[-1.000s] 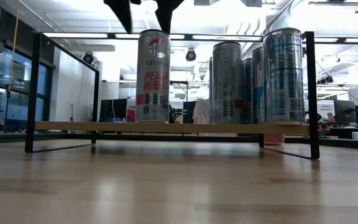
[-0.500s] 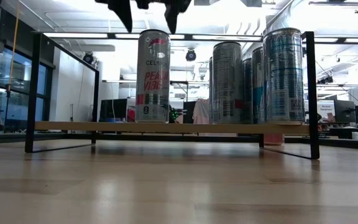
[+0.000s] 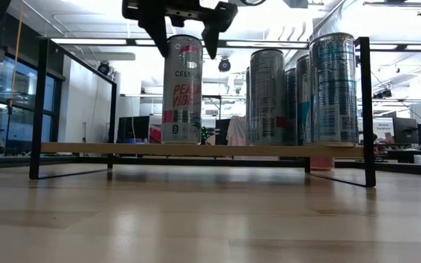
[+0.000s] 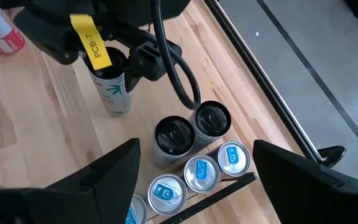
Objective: Place canned beverage on shelf
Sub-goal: Put the black soda can aligned with the other black soda can on the shelf
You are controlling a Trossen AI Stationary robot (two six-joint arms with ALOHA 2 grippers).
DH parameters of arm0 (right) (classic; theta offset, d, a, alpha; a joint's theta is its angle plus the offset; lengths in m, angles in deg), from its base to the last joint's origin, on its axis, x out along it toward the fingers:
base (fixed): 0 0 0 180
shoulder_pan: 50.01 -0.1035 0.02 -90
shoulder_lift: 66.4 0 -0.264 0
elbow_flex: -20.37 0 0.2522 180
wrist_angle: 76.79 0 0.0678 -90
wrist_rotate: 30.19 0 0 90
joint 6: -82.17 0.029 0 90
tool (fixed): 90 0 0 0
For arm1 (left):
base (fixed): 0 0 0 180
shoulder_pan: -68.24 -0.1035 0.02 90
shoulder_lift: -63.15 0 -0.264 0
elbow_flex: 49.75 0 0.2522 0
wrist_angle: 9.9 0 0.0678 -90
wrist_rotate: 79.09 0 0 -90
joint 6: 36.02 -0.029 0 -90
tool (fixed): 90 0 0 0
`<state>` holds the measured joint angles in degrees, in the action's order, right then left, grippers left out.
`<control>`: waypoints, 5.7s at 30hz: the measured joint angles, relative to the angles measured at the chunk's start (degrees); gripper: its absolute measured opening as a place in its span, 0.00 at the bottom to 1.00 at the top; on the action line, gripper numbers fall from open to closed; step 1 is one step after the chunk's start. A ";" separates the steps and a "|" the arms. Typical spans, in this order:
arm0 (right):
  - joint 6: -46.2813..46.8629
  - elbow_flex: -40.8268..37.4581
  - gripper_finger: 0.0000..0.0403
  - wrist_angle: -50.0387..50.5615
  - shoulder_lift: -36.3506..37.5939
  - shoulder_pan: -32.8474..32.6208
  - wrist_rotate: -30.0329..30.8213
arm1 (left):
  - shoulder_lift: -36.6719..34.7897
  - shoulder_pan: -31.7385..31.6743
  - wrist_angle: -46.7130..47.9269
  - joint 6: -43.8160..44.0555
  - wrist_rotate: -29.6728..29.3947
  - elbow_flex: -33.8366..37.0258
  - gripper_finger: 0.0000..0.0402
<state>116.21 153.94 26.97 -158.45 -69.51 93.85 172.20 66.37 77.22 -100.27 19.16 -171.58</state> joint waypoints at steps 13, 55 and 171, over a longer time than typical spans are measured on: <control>0.46 0.02 0.74 0.01 0.00 0.00 0.00 | 0.50 0.00 0.06 -2.08 -2.43 -0.03 0.83; 0.02 0.00 0.74 0.04 0.00 -0.01 0.02 | 2.03 0.76 1.32 -0.98 -6.09 0.04 0.73; 2.05 0.02 0.74 0.00 -0.69 -0.01 3.37 | -5.27 3.20 5.89 48.11 -10.26 -10.31 0.99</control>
<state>118.27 153.96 26.97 -159.14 -69.52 97.21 166.94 69.58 83.11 -52.16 8.90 -181.88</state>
